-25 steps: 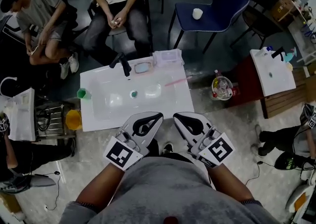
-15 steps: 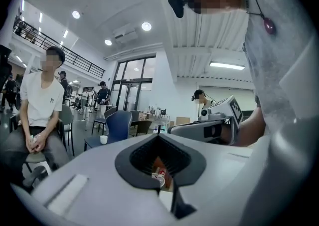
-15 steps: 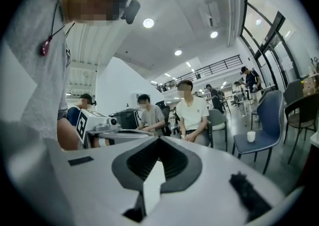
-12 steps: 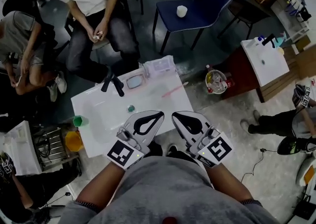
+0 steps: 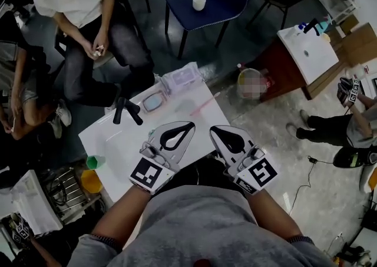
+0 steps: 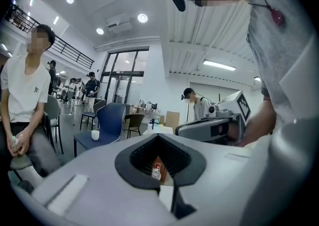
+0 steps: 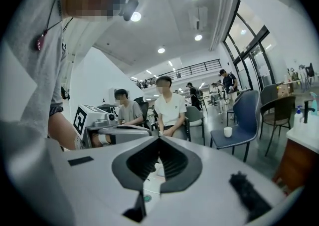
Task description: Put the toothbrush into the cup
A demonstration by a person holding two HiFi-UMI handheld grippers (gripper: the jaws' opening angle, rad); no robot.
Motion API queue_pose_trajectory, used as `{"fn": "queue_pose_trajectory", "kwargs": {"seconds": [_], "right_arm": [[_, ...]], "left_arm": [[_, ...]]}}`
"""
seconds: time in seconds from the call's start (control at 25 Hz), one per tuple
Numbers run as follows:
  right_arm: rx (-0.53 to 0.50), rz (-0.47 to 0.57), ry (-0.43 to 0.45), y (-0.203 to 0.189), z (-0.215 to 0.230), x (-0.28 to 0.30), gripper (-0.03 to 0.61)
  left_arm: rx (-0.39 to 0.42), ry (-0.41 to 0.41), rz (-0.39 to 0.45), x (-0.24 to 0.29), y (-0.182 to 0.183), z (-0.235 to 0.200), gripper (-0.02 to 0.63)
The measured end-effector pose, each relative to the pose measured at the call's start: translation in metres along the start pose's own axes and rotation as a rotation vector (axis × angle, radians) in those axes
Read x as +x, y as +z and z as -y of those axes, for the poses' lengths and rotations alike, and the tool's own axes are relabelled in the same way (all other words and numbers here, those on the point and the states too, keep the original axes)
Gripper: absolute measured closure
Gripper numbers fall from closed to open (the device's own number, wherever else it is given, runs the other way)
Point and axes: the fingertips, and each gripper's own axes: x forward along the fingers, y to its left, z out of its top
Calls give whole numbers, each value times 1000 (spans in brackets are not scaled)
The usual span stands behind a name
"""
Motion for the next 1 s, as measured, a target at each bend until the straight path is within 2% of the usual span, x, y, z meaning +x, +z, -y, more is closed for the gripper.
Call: {"fn": "queue_pose_trajectory", "kwargs": {"seconds": [0.16,0.32,0.48,1.0], "right_arm": [[3,-3,-39,-14,26,2,565],[12,-12,-66,-34,58,5,565],[23,-33,-85,-57,87,12,565],[73,-72,-98,-122,145,30,565]], "left_arm": [[11,-6,-66,27,-18,-12,606],[75,-36,-93,59,-37,-22,606],[103,-38,-143,89,-60,-33,606],[115,8,-480,156,-179,-67,594]]}}
